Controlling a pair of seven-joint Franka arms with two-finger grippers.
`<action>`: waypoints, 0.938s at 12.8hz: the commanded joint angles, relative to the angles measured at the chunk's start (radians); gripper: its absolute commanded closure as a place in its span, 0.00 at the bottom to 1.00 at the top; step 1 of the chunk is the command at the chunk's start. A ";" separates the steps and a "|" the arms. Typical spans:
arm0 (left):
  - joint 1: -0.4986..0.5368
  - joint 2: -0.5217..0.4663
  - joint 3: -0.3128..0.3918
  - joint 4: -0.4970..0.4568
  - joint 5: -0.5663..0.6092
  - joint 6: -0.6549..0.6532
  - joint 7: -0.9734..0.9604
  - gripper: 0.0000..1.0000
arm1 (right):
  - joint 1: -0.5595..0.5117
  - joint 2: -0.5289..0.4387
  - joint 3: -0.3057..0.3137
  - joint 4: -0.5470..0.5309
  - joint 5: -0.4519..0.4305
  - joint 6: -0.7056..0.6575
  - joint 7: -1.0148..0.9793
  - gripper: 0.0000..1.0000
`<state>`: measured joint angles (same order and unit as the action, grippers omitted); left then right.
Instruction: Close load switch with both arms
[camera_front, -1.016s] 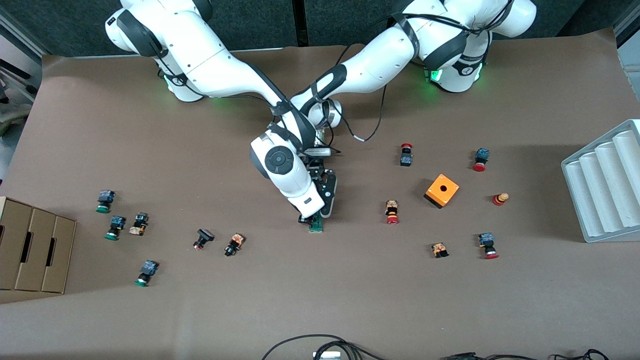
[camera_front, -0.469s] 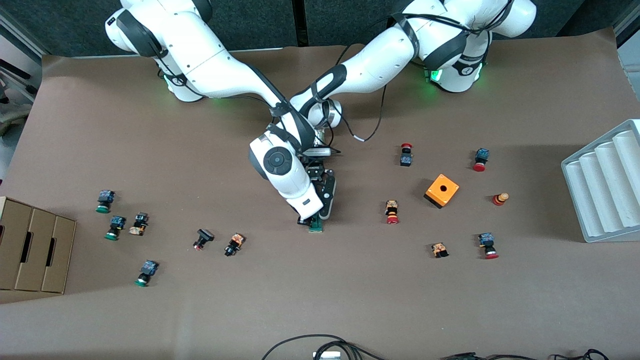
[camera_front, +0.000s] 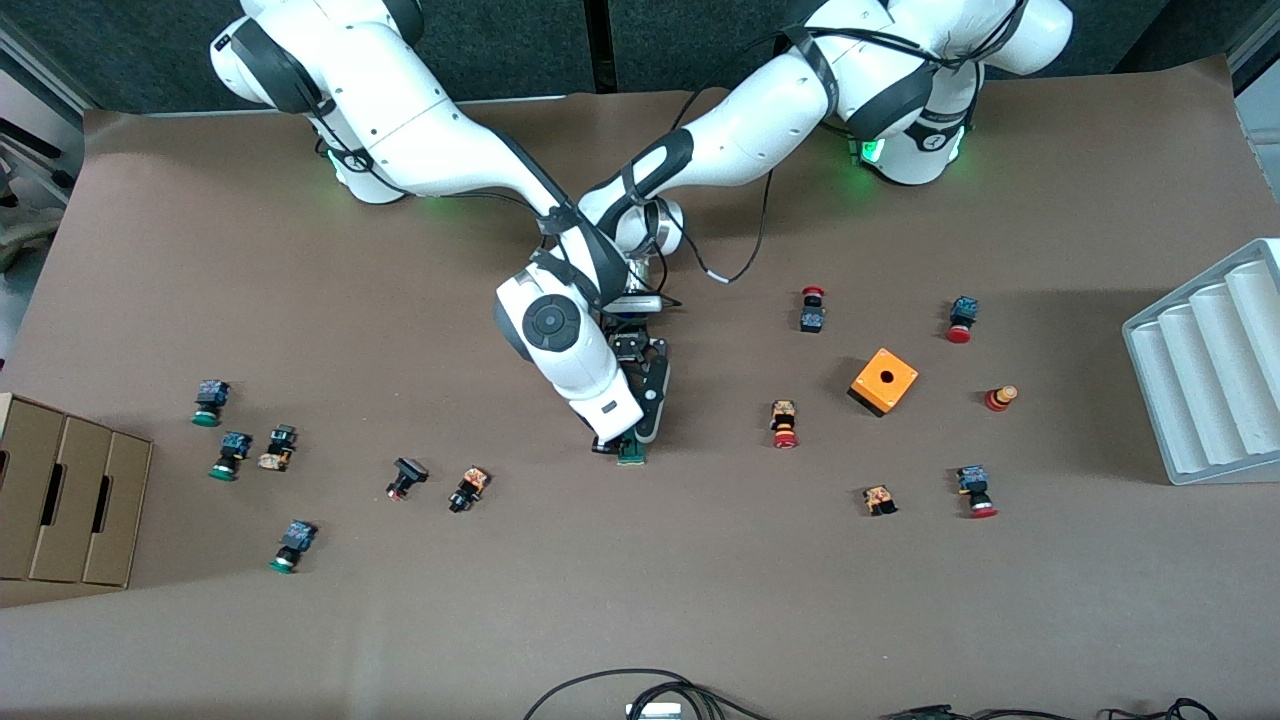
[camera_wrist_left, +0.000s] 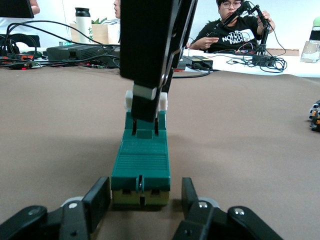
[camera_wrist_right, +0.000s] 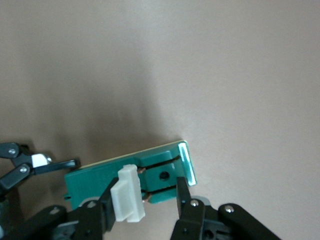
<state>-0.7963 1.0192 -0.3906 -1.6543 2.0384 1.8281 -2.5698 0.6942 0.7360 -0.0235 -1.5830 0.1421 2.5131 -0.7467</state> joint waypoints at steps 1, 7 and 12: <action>-0.015 0.035 0.010 0.031 0.013 -0.009 -0.023 0.35 | -0.008 -0.006 -0.003 0.009 -0.004 0.018 -0.003 0.52; -0.015 0.035 0.010 0.031 0.013 -0.010 -0.023 0.35 | 0.002 -0.004 -0.003 0.008 -0.004 0.016 0.003 0.54; -0.015 0.035 0.010 0.031 0.013 -0.015 -0.023 0.35 | 0.002 -0.003 -0.003 0.012 -0.004 0.022 0.003 0.56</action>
<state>-0.7970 1.0200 -0.3906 -1.6542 2.0386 1.8252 -2.5698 0.6951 0.7339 -0.0246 -1.5758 0.1421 2.5141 -0.7465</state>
